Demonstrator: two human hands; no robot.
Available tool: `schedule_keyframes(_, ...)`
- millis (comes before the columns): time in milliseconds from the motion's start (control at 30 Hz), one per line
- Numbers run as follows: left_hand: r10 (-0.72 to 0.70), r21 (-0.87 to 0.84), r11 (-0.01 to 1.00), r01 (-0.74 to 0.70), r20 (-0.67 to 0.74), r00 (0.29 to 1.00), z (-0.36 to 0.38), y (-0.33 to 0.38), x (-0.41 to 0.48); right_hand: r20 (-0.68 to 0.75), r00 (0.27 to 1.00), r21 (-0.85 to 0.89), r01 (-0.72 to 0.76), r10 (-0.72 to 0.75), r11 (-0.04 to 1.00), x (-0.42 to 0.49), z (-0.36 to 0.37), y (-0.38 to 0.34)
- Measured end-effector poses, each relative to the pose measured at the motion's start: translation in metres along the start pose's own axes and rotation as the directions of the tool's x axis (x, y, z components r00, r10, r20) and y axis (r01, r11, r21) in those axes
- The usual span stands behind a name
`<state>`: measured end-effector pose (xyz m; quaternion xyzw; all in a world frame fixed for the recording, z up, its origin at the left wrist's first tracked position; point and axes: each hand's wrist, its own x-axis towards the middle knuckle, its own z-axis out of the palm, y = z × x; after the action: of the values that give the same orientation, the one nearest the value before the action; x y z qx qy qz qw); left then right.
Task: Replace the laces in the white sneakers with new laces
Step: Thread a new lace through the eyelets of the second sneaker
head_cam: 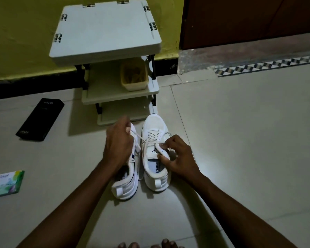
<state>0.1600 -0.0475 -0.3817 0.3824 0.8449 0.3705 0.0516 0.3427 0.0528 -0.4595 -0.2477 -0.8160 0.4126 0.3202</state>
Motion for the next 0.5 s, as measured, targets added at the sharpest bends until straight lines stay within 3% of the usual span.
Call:
schedule_keyframes(67,-0.051,-0.016,0.999,0.050,-0.044,0.998,-0.010,-0.003,0.010,-0.019,1.000,-0.017,0.002,-0.002,1.000,-0.001,0.001,0.001)
schedule_keyframes(133,-0.102,-0.137,0.986,0.098,-0.024,0.994,-0.016,0.001,0.015,-0.023,1.000,-0.023,-0.008,0.007,1.000,-0.003,0.001,0.001)
schedule_keyframes(167,-0.151,-0.277,0.949,0.153,0.029,0.988,-0.015,0.003,0.016,-0.022,1.000,-0.028,-0.011,0.010,1.000,-0.004,0.001,0.001)
schedule_keyframes(233,-0.244,-0.559,0.765,0.318,0.206,0.948,-0.008,0.012,0.012,-0.026,1.000,-0.044,-0.004,0.003,0.999,-0.004,0.002,0.002)
schedule_keyframes(267,-0.233,-0.623,0.694,0.360,0.279,0.932,-0.005,0.013,0.009,-0.026,1.000,-0.052,0.001,-0.002,0.999,-0.005,0.003,0.003)
schedule_keyframes(300,-0.173,-0.624,0.711,0.326,0.294,0.940,-0.002,0.013,0.007,-0.025,1.000,-0.061,0.000,-0.002,0.998,-0.005,0.004,0.004)
schedule_keyframes(333,-0.066,-0.539,0.817,0.205,0.265,0.962,0.000,0.010,0.007,-0.024,1.000,-0.072,-0.003,0.002,0.997,-0.005,0.005,0.004)
schedule_keyframes(367,0.096,-0.363,0.932,-0.008,0.226,0.969,-0.002,0.006,0.009,-0.022,1.000,-0.082,-0.007,0.005,0.997,-0.006,0.005,0.005)
schedule_keyframes(400,0.262,-0.154,0.961,-0.231,0.229,0.937,-0.004,0.002,0.012,-0.021,1.000,-0.094,-0.006,0.004,0.996,-0.007,0.006,0.005)
schedule_keyframes(467,0.460,0.152,0.830,-0.537,0.358,0.812,-0.009,-0.007,0.023,-0.026,1.000,-0.132,0.014,-0.017,0.991,-0.009,0.005,0.005)
schedule_keyframes(500,0.446,0.239,0.774,-0.586,0.451,0.773,-0.012,-0.013,0.029,-0.029,0.999,-0.150,0.023,-0.028,0.988,-0.010,0.006,0.005)
